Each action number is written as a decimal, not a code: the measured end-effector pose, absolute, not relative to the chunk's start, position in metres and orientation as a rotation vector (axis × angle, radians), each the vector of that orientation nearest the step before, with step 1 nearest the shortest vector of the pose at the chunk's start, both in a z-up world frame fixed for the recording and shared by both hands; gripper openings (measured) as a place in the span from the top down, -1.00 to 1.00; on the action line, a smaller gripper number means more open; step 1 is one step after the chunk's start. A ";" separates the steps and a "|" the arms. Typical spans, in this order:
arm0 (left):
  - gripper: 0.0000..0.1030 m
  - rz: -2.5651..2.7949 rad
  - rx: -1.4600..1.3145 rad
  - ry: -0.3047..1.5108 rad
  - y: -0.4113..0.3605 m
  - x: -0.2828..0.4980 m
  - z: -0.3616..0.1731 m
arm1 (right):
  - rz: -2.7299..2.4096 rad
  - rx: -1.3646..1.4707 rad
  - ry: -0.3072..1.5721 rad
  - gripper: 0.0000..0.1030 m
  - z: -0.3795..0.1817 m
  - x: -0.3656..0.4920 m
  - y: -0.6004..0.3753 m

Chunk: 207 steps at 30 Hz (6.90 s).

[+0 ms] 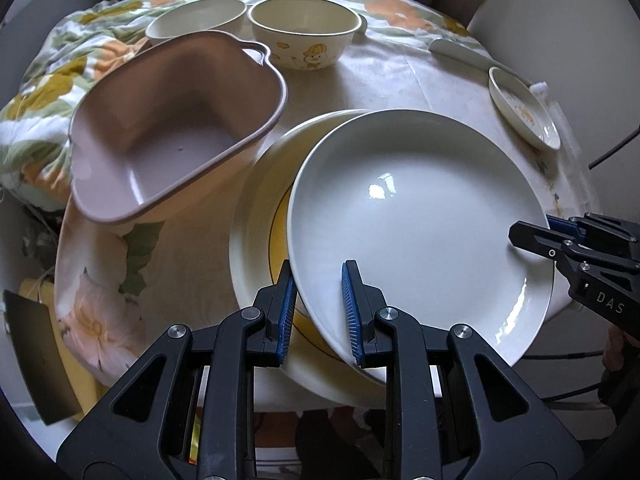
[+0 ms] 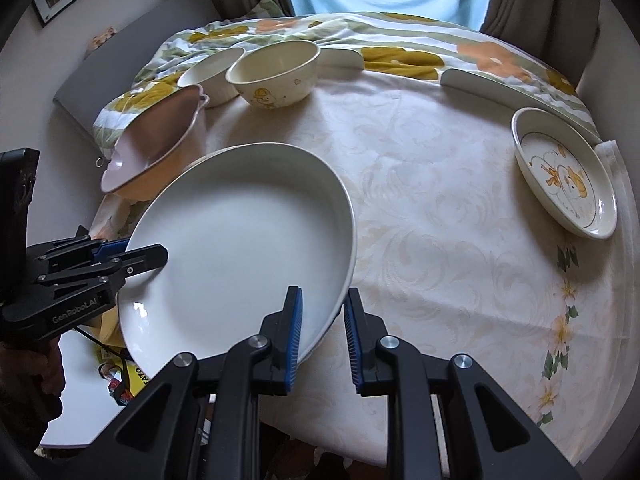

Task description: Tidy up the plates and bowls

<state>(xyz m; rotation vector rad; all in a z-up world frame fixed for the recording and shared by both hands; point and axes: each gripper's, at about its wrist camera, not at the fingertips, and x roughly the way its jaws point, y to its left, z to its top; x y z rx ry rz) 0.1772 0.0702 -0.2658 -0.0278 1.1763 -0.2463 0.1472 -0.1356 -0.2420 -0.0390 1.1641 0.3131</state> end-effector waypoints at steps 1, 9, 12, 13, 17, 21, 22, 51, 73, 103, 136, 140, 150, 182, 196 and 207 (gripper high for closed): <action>0.61 -0.246 -0.022 1.178 0.069 0.179 -0.267 | 0.306 -0.044 1.164 0.63 -0.243 0.147 -0.135; 0.61 -0.233 0.040 1.171 0.065 0.182 -0.273 | 0.281 -0.081 1.151 0.63 -0.243 0.144 -0.127; 0.61 -0.223 0.066 1.177 0.062 0.183 -0.276 | 0.275 -0.076 1.151 0.63 -0.244 0.144 -0.128; 0.61 -0.215 0.081 1.170 0.060 0.183 -0.276 | 0.273 -0.077 1.150 0.63 -0.244 0.144 -0.127; 0.61 -0.195 0.123 1.150 0.056 0.181 -0.275 | 0.261 -0.090 1.142 0.63 -0.244 0.144 -0.126; 0.61 -0.161 0.196 1.125 0.051 0.180 -0.274 | 0.263 -0.109 1.140 0.63 -0.246 0.144 -0.122; 0.61 -0.150 0.224 1.118 0.050 0.179 -0.274 | 0.264 -0.118 1.141 0.63 -0.246 0.144 -0.121; 0.61 -0.057 0.440 1.066 0.036 0.165 -0.269 | 0.188 -0.320 1.135 0.63 -0.251 0.140 -0.093; 0.29 -0.067 0.446 1.098 0.031 0.174 -0.271 | 0.183 -0.023 1.137 -0.01 -0.249 0.139 -0.121; -0.99 -0.795 0.288 0.995 -0.197 0.360 -0.171 | -0.251 0.503 0.877 -0.99 -0.165 0.159 -0.353; 0.54 -0.834 0.391 1.182 -0.277 0.435 -0.286 | -0.248 0.587 1.001 0.60 -0.268 0.241 -0.413; 0.54 -0.822 0.377 1.155 -0.272 0.430 -0.268 | -0.234 0.544 0.972 0.60 -0.252 0.238 -0.409; 0.54 -0.764 0.286 1.074 -0.214 0.391 -0.194 | -0.136 0.492 0.927 0.60 -0.189 0.222 -0.384; 0.54 -0.253 -0.056 1.218 0.061 0.180 -0.224 | 0.362 0.251 1.122 0.60 -0.209 0.157 -0.172; 0.54 -0.176 -0.075 1.267 0.064 0.187 -0.269 | 0.382 0.087 1.150 0.60 -0.233 0.172 -0.147; 0.54 -0.085 0.139 1.186 0.042 0.189 -0.267 | 0.367 -0.024 1.134 0.60 -0.238 0.175 -0.139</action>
